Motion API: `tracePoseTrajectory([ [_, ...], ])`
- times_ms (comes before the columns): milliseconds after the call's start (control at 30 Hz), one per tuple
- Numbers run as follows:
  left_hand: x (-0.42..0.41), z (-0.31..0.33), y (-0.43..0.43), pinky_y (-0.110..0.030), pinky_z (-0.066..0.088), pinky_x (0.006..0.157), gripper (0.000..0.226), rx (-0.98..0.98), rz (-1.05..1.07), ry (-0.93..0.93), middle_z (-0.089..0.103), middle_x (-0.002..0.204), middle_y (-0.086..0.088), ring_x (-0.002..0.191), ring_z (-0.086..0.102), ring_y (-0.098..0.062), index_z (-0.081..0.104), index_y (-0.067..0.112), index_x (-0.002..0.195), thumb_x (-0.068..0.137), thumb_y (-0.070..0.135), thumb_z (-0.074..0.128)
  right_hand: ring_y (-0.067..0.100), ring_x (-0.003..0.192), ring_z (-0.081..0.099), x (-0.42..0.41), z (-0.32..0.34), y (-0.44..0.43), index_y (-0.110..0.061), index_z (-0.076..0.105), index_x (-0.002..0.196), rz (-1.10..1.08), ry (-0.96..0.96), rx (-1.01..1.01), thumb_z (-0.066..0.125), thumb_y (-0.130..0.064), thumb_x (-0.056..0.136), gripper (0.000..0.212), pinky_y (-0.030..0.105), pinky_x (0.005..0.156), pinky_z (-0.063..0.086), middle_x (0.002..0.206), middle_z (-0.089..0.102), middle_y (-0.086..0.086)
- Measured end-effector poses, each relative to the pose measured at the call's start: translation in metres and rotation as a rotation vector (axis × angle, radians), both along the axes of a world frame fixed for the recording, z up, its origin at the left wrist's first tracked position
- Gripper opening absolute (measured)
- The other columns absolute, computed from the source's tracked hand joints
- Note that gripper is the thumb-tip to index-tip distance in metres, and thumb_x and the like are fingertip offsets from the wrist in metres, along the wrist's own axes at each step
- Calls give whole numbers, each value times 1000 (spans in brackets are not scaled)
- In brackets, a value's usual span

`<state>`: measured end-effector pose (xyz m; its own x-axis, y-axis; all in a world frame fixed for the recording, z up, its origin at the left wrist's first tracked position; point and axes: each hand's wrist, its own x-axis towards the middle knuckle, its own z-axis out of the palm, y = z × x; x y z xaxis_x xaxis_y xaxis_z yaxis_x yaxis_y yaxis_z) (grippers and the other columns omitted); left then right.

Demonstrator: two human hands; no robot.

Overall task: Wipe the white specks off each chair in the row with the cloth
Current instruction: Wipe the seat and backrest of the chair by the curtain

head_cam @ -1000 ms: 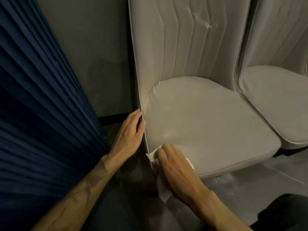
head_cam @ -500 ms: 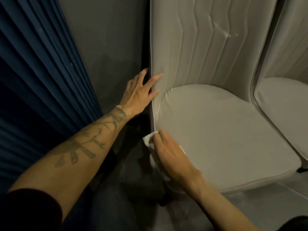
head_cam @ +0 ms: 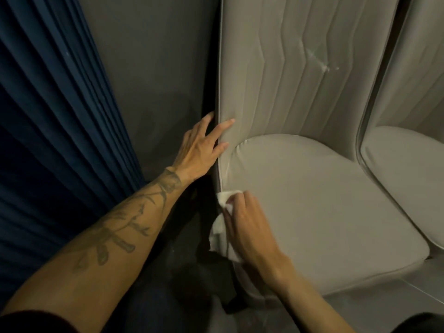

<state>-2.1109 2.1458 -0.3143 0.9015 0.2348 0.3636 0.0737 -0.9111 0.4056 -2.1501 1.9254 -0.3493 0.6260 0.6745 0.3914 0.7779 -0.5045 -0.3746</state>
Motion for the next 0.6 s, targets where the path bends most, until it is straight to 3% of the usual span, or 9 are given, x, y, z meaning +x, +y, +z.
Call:
tracePoseTrajectory([
  [200, 4, -6, -2, -57, 30, 120, 59, -33, 14, -40, 23, 166, -12, 149, 34, -34, 26, 47, 157, 106, 38, 53, 28, 74, 47, 42, -16, 29, -8, 52, 89, -34, -51, 40, 61, -10, 92, 10, 42, 66, 44, 87, 51, 12],
  [367, 4, -10, -5, -60, 36, 116, 63, -6, 57, -56, 24, 164, -13, 145, 38, -35, 23, 47, 158, 105, 35, 55, 33, 80, 48, 102, -12, 36, -6, 52, 89, -81, -10, 51, 61, -13, 94, 13, 44, 71, 41, 91, 54, 16],
  [467, 6, -14, -15, -60, 41, 112, 61, -46, 76, -115, 26, 163, -15, 139, 44, -37, 26, 44, 159, 106, 28, 53, 36, 82, 49, 132, -16, -22, -7, 53, 95, -245, -73, 87, 63, -9, 92, 10, 45, 74, 40, 93, 55, 18],
  [600, 10, -17, -25, -61, 43, 109, 58, -85, 89, -186, 28, 161, -15, 133, 49, -37, 29, 42, 158, 106, 26, 51, 45, 92, 53, 207, -8, -92, 3, 55, 95, -619, -11, 98, 58, -13, 96, 16, 50, 80, 43, 98, 57, 28],
])
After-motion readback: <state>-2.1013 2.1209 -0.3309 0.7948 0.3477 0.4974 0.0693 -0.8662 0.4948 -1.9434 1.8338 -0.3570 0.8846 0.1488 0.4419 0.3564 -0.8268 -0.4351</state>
